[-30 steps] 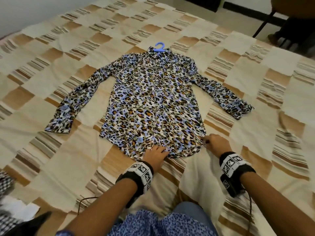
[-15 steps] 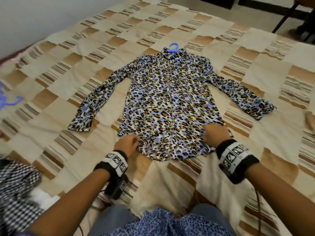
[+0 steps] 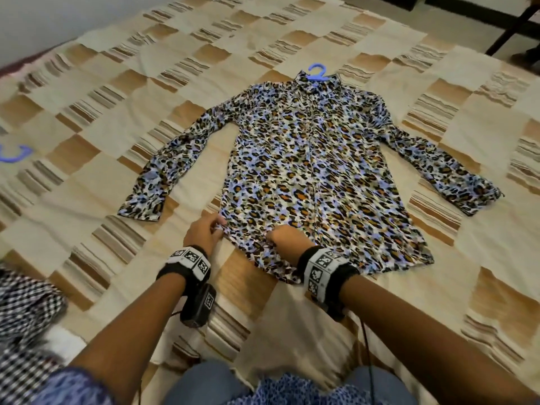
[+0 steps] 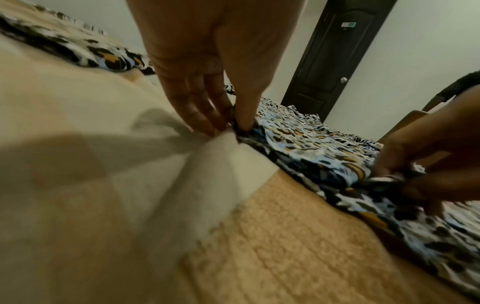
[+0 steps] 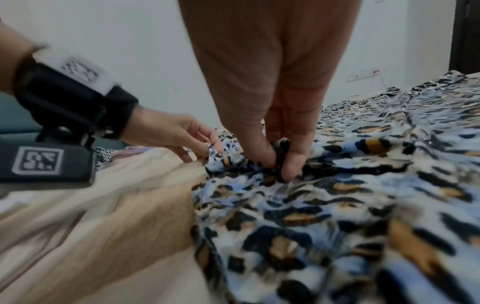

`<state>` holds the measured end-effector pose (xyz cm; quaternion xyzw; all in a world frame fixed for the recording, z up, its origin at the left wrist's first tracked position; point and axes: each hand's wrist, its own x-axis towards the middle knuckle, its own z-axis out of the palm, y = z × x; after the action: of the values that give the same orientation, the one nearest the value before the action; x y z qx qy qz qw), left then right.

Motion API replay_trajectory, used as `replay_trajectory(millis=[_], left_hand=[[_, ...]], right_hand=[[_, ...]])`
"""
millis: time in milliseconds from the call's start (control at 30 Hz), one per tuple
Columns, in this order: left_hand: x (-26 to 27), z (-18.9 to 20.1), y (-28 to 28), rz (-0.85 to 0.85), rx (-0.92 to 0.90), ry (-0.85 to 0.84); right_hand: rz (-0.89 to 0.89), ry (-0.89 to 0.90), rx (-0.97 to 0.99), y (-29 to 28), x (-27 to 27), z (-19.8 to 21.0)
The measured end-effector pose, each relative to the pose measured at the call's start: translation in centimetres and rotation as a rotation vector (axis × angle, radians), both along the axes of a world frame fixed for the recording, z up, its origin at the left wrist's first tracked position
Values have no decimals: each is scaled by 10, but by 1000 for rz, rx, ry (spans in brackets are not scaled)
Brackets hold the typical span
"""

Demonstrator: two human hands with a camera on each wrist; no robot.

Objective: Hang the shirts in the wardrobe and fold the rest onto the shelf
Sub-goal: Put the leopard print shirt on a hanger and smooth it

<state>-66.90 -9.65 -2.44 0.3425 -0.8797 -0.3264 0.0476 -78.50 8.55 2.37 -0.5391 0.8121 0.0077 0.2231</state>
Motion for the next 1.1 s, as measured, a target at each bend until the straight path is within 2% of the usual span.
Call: replay_trajectory(millis=[100,200,400,633,833,933,1033,1100], left_hand=[[4,3,4,165,-5,102],[20,3,3,282,45,172],[45,6,-6,277,88,81],[42,-13,-20,514,305,63],[37,-16,-26,644,219,36],[39,-11,-24,549,100,-70],[30,6,-10,288,-113,-295],[19,20,0,199,-216,-486]], right_hand=[[-68,-83,-103,24,-4,5],[-63,-106,-156,56,-5,3],[-21,-81,-90,88,11,-7],[68,-19,-98,86,22,-11],[182,-13,-255,88,23,-24],[192,-27,-213,86,29,-26],[147,-33,-114,83,33,-25],[111,-92,-154,85,32,-17]])
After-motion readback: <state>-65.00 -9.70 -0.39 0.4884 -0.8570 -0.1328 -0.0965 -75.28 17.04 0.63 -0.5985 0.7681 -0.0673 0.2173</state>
